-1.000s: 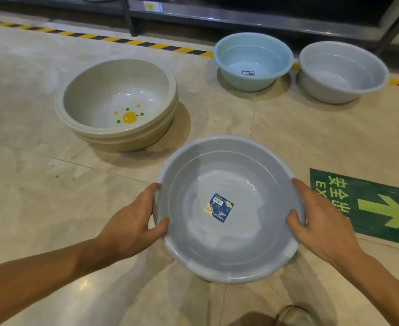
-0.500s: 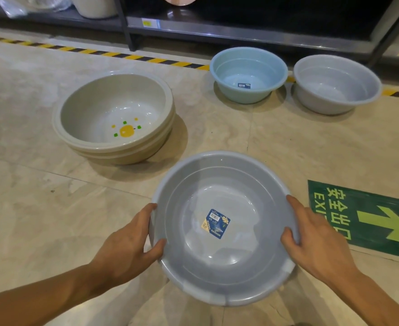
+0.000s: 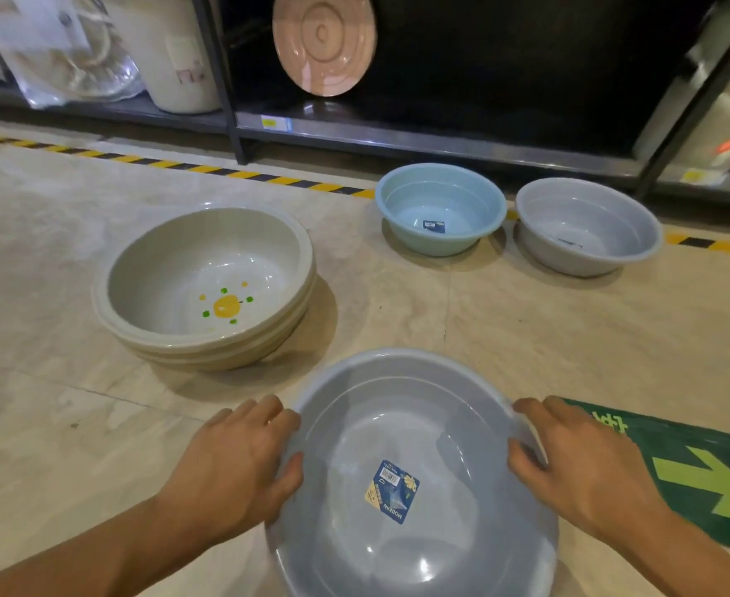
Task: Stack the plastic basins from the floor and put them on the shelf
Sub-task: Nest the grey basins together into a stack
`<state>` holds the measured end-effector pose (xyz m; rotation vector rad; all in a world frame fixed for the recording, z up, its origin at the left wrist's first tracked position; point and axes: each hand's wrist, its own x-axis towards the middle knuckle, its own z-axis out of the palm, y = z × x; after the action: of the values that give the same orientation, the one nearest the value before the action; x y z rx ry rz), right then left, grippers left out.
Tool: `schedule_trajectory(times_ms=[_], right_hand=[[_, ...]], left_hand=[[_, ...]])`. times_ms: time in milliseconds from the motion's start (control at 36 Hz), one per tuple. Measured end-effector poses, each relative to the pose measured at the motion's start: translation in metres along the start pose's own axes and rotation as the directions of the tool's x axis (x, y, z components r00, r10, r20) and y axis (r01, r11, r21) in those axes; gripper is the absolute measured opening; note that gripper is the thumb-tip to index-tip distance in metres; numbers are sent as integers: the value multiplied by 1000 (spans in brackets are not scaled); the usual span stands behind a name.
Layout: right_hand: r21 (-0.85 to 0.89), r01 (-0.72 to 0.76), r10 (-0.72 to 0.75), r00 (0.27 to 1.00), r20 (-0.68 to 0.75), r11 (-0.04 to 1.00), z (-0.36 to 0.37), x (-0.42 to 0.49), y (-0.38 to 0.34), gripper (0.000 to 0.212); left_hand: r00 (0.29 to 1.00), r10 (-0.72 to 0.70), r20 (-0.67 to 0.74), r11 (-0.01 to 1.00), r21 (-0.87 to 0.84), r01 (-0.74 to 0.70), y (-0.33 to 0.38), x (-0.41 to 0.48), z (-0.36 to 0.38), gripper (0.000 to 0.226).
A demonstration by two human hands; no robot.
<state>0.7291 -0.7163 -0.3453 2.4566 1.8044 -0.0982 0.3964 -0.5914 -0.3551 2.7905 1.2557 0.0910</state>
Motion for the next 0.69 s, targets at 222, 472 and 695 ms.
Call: schedule_trajectory(times_ms=[222,472,695], right_hand=[[-41,177,-179,982,-53,983,-71,70,-24,40],[18,208,-206,976,-75,978,-154,126,-71,38],[-41,211,-213,976,-37,977,-219,129,-104,35]], left_hand=[[1000,-2,-6,998,63,3,-7,84,-78,43],[999,-1,48,996,88,-4,-38,142,-139,55],[999,27,40,996,89,-31,-46,151,-190,41]])
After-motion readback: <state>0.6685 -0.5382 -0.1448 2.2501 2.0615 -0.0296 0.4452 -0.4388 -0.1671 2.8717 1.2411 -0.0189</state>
